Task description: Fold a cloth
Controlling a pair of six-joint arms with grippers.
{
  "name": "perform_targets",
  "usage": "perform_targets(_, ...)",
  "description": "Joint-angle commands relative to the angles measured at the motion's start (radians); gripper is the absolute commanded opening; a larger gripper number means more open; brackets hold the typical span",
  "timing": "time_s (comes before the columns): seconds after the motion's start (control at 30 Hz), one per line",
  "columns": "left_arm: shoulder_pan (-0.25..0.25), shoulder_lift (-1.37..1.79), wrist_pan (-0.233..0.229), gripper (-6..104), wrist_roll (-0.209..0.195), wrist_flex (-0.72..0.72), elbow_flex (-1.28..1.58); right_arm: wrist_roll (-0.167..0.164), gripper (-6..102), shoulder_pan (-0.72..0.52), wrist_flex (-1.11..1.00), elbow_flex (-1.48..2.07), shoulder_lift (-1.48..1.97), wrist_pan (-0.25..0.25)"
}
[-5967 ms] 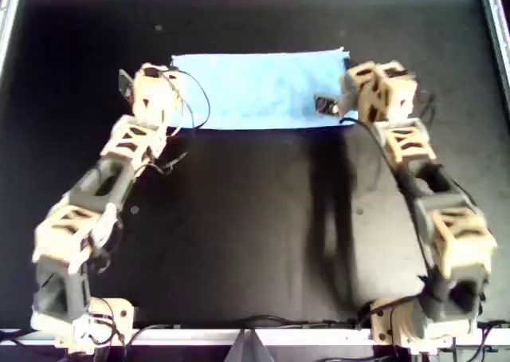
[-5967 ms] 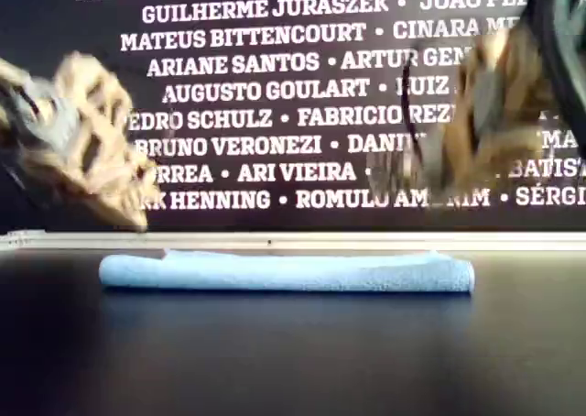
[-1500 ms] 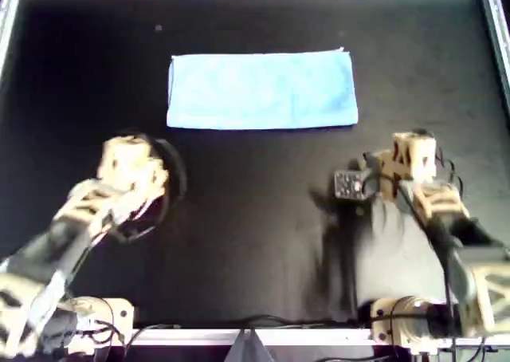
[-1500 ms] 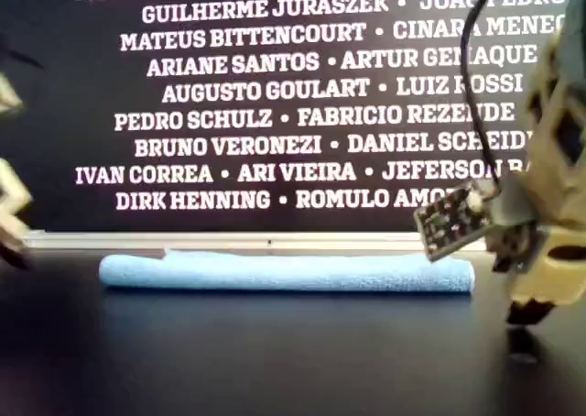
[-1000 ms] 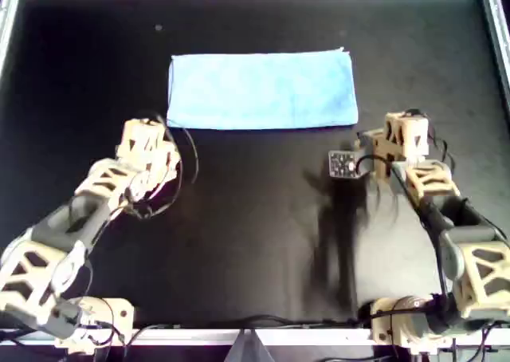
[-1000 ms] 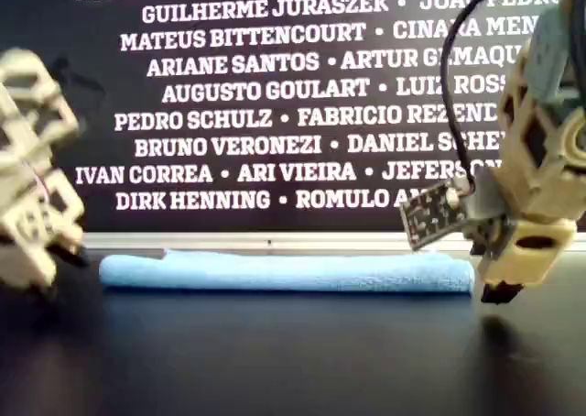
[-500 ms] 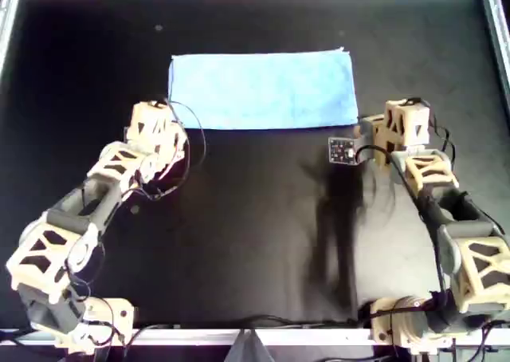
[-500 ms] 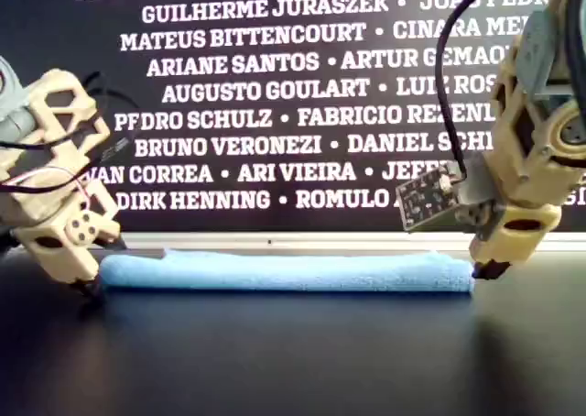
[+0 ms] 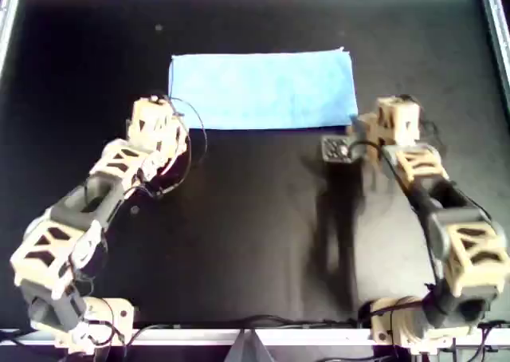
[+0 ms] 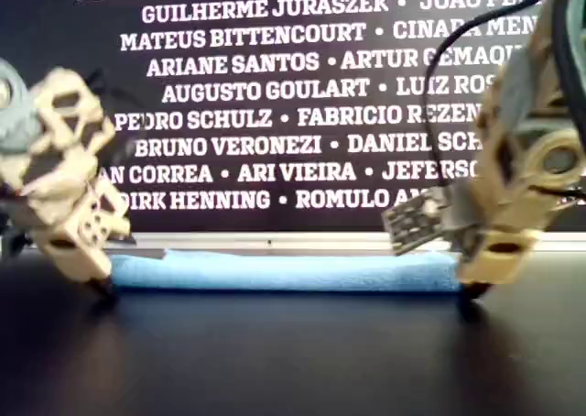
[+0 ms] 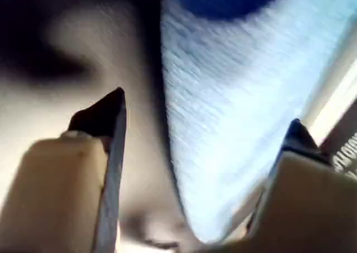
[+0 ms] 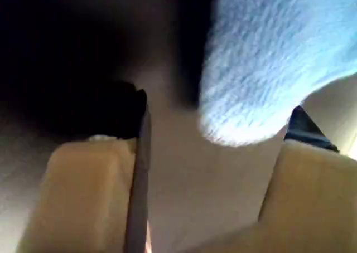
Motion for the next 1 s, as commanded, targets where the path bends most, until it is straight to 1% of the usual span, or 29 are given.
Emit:
perform_targets(0.0, -0.009, -0.025, 0.002, 99, 0.006, -0.037, -0.086, 0.005, 98, 0.002, -0.048, -0.132, -0.015, -0.006)
perform_targets(0.2, -0.009, -0.161, 0.002, 99, 0.006, -0.037, -0.209, 0.003, 98, 0.012, -0.048, -0.172, -0.061, -0.008)
perform_targets(0.27, -0.009, -0.204, 0.002, 98, 0.006, -0.037, -0.25, 0.003, 98, 0.017, -0.048, -0.199, -0.08, 0.003)
perform_targets(0.37, -0.009, -0.242, 0.002, 98, 0.006, -0.035, -0.301, -0.008, 98, 0.017, -0.048, -0.25, -0.11, -0.006)
perform_targets(0.5, -0.009, -0.258, 0.002, 98, 0.006, -0.034, -0.314, 0.003, 97, 0.018, -0.04, -0.324, -0.169, -0.008)
perform_targets(0.6, -0.009, -0.249, 0.002, 97, 0.006, -0.031, -0.305, 0.003, 94, 0.018, -0.034, -0.318, -0.164, -0.008)
perform_targets(0.67, -0.009, -0.241, 0.002, 94, 0.006, -0.029, -0.298, 0.003, 88, 0.018, -0.034, -0.311, -0.158, -0.008)
perform_targets(0.77, -0.008, -0.239, 0.002, 82, 0.006, -0.029, -0.299, 0.003, 72, 0.017, -0.034, -0.31, -0.152, -0.008)
perform_targets(0.87, -0.008, -0.239, 0.002, 62, 0.006, -0.029, -0.313, 0.003, 52, 0.017, -0.034, -0.31, -0.147, -0.008)
perform_targets(0.93, -0.008, -0.239, 0.018, 45, 0.006, -0.031, -0.314, 0.003, 37, 0.017, -0.034, -0.318, -0.146, -0.009)
perform_targets(0.97, -0.008, -0.239, 0.018, 36, 0.005, -0.034, -0.316, 0.005, 30, 0.018, -0.035, -0.325, -0.146, -0.009)
